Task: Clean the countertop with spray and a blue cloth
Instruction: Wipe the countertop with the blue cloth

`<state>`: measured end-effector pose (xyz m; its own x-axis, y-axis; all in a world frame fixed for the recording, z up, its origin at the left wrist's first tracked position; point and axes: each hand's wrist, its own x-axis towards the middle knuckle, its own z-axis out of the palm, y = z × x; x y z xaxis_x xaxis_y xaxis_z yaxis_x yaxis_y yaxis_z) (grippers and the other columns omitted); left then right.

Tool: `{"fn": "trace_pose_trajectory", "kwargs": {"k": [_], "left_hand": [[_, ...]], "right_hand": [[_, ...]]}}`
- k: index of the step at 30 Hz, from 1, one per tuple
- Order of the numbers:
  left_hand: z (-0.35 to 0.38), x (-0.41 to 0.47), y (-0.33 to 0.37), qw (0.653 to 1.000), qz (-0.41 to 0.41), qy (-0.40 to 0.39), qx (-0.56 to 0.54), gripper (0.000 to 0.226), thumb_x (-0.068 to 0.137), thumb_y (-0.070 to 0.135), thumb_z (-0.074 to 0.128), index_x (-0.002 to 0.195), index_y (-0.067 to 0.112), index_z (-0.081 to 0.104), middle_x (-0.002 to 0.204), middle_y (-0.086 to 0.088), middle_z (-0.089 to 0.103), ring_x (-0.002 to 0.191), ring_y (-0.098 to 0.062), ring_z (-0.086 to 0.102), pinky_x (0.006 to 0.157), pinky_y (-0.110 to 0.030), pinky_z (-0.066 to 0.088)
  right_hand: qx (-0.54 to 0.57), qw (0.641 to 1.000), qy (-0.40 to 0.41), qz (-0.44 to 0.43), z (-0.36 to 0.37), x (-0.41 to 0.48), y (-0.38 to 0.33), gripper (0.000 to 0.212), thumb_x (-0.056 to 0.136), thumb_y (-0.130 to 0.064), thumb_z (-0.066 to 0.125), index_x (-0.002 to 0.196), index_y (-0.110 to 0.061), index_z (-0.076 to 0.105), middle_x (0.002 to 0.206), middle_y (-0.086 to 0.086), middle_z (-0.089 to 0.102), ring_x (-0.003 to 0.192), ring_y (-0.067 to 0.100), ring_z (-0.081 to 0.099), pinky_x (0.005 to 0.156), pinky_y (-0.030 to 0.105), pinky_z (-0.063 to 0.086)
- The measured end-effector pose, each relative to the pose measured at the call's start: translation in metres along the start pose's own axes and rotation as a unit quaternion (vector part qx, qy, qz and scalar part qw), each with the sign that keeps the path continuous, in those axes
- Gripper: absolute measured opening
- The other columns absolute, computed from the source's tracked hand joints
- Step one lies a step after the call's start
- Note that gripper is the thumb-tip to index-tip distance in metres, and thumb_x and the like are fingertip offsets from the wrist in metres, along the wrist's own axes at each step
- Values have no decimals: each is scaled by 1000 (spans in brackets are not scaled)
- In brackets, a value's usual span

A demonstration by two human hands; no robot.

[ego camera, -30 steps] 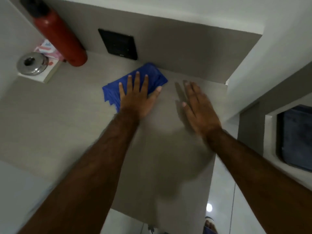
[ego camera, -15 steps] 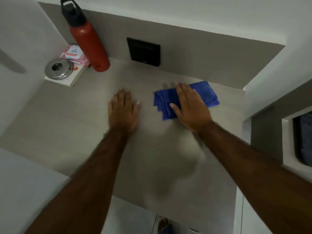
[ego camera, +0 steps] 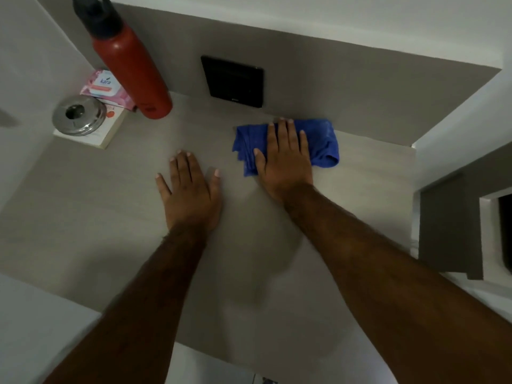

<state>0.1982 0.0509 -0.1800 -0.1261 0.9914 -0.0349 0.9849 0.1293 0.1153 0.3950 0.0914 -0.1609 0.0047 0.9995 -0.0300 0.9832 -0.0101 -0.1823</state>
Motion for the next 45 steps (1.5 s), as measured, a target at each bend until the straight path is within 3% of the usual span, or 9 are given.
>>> {"fn": "trace_pose_trajectory", "kwargs": {"k": [5,11,17,20,24,26,30,39,45], "left_hand": [[-4,0,1,1000,3,-3,-4,81,99,64,4,161,11,7,170,-7,5,157,-22,1,125,-56,1],[-5,-2,2,1000,1,3,3,82,100,64,11,160,8,11,169,-11,11,156,-25,7,124,-57,3],[-6,-3,0,1000,5,6,-18,86,98,67,8,160,8,13,168,-12,13,156,-27,9,124,-56,2],[-3,-10,3,999,-7,17,-27,89,96,70,4,159,8,15,168,-11,15,156,-27,11,124,-56,4],[-6,-21,12,999,-15,2,-42,94,92,74,-3,160,11,13,169,-7,12,156,-24,9,125,-55,2],[-8,-32,16,999,-12,-1,-39,90,95,71,0,160,10,13,169,-8,13,156,-25,9,125,-56,3],[-1,-61,27,999,14,14,-28,83,100,65,11,159,7,18,167,-11,19,155,-26,14,124,-57,6],[10,-62,25,999,10,38,-8,89,96,74,5,159,12,18,168,-8,19,155,-24,15,124,-53,7],[9,-62,26,1000,2,28,-7,90,95,74,2,160,13,13,169,-5,14,156,-22,11,125,-53,4]], "right_hand": [[4,999,8,-35,-7,-15,42,70,107,-56,25,166,-20,16,174,7,12,162,24,5,131,45,1],[7,995,50,83,-13,-58,113,71,102,-68,23,164,-35,20,174,10,6,162,27,2,130,49,1],[-6,980,60,189,-22,-97,158,81,103,-67,21,166,-16,14,172,20,7,161,34,5,130,52,5],[3,971,49,235,-22,-119,146,84,103,-65,21,165,-9,12,172,21,9,161,35,6,130,53,7],[-42,984,18,170,-15,-167,107,80,104,-62,16,166,-11,7,173,18,4,161,32,0,130,51,2],[-41,993,0,114,-13,-195,95,80,104,-62,16,166,-13,4,174,16,0,161,30,-5,130,50,0],[-17,996,-10,83,-5,-221,89,84,101,-68,10,166,-16,2,174,13,-2,161,29,-7,131,49,-3],[-9,996,-4,88,-23,-93,135,84,102,-68,20,166,-15,8,174,12,4,162,28,-2,130,49,-1],[-3,998,-2,68,-22,-86,145,83,102,-68,21,166,-15,8,174,12,2,162,28,-1,130,49,-1]]}}
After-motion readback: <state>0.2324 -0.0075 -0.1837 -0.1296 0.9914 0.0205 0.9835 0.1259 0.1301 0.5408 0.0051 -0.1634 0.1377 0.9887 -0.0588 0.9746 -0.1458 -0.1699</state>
